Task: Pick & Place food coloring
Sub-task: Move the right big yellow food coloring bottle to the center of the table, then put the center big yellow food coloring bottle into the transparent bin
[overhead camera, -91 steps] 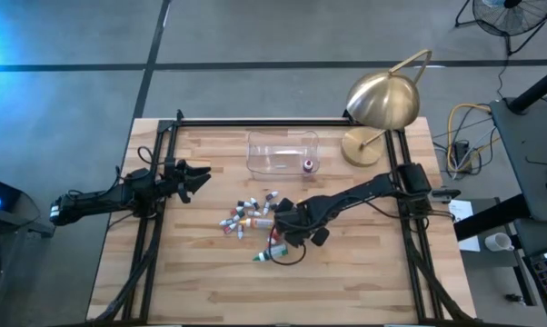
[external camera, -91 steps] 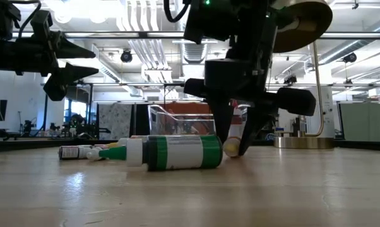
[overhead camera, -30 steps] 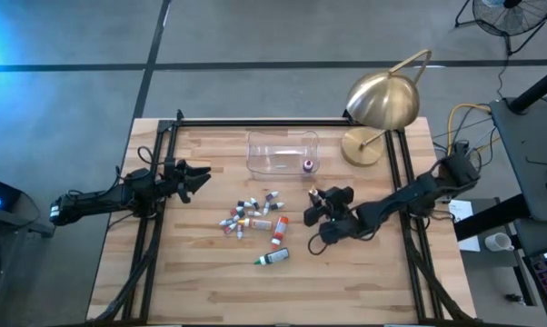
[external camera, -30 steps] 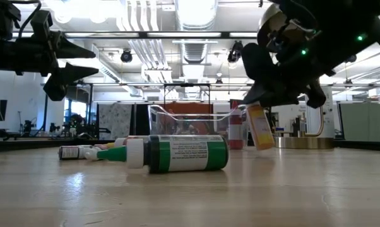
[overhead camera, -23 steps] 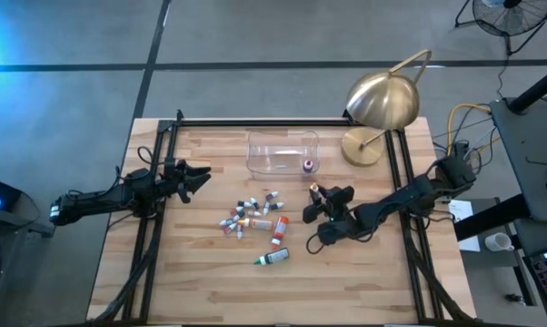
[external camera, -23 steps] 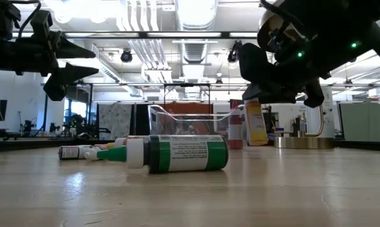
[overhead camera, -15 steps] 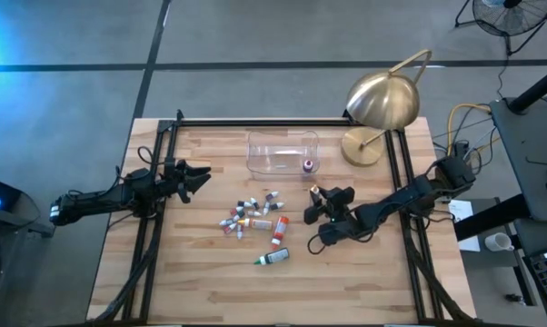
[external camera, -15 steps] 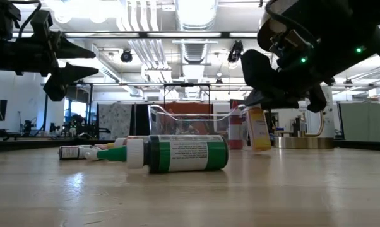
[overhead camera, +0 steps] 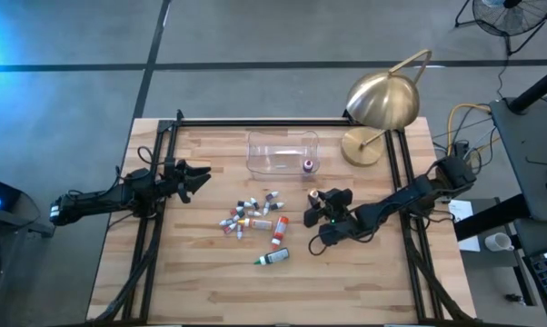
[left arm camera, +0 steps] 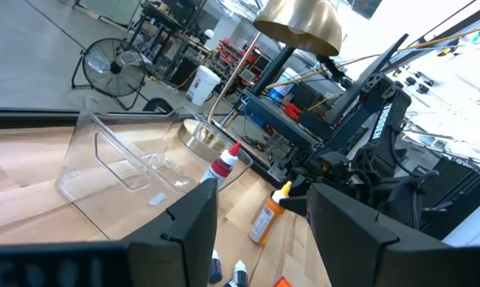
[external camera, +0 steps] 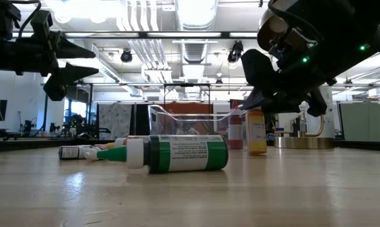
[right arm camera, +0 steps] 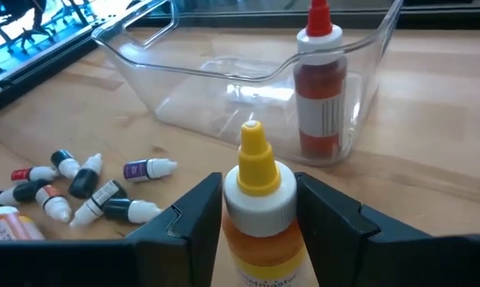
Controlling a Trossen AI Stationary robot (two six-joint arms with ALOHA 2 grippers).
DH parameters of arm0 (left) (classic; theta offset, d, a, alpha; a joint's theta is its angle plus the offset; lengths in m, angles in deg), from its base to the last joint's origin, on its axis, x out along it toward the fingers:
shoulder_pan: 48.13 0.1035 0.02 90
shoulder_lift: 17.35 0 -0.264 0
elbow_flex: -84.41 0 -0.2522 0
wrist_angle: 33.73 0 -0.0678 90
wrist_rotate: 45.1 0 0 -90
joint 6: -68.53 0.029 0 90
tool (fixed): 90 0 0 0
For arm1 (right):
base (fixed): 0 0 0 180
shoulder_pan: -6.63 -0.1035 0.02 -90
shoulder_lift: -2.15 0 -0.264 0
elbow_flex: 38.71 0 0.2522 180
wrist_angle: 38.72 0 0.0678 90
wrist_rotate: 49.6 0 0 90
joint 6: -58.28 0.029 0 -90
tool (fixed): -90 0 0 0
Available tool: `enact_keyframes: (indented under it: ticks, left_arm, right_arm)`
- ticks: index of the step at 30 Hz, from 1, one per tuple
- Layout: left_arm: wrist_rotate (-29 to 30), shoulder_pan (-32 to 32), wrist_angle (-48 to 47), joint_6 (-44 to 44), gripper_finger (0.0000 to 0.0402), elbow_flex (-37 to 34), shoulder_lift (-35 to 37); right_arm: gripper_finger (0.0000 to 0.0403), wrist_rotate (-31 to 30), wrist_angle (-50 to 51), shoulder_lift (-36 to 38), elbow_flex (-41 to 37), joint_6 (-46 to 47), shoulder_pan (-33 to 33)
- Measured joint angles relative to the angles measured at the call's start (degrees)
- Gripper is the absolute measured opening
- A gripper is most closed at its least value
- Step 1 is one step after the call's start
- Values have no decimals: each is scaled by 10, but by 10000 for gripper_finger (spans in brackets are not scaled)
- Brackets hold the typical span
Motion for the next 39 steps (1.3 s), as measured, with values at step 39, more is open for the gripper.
enact_keyframes:
  ticks: [39]
  left_arm:
    - [0,0,0,0,167,0,0]
  right_arm:
    - [273,494,480,68,252,-114,154]
